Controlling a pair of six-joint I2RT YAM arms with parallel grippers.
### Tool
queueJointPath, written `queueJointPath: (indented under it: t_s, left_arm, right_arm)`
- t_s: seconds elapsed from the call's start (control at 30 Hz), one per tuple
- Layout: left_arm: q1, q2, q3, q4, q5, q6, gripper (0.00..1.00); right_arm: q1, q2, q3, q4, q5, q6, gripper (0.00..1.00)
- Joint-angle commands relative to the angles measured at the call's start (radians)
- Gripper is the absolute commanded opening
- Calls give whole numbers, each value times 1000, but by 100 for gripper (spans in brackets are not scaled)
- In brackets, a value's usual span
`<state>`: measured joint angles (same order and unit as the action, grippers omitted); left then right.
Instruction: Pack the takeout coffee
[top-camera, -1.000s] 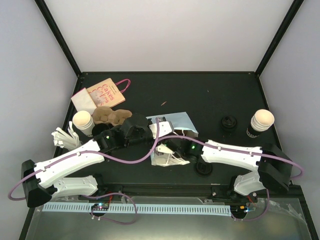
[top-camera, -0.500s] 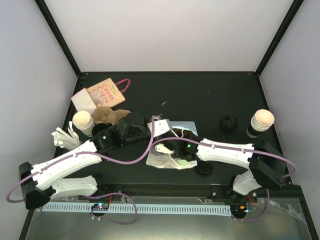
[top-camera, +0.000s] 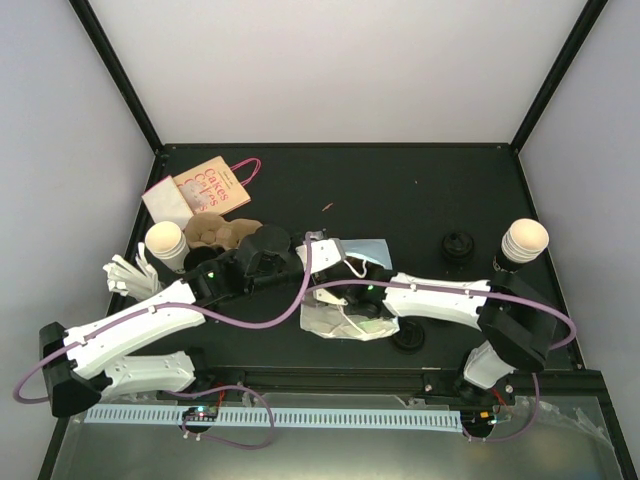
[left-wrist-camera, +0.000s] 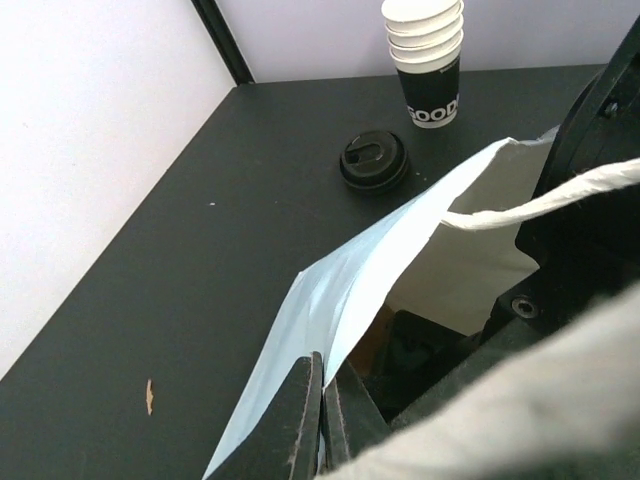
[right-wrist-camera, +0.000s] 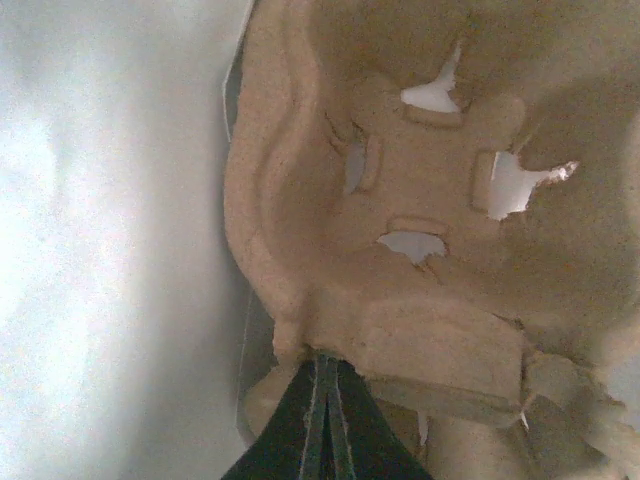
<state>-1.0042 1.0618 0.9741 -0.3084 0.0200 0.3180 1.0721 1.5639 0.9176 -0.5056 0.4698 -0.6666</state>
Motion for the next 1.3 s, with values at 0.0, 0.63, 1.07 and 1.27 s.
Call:
queueJointPath:
  t_s: [0.0, 0.63, 1.07, 1.27]
  left_arm:
    - [-64, 13, 29, -30, 127, 0, 2]
    - [-80, 35, -17, 14, 165, -30, 2]
    - [-80, 105, 12, -36, 19, -52, 2]
    - [-80, 113, 13, -33, 10, -56, 2]
  right_arm:
    - [-45, 39, 43, 26, 25, 44, 1]
    - [-44, 9, -29, 268, 94, -3, 1]
    - [-11, -107, 12, -64, -18, 115, 1]
    - [-4, -180, 22, -156, -65, 149, 1]
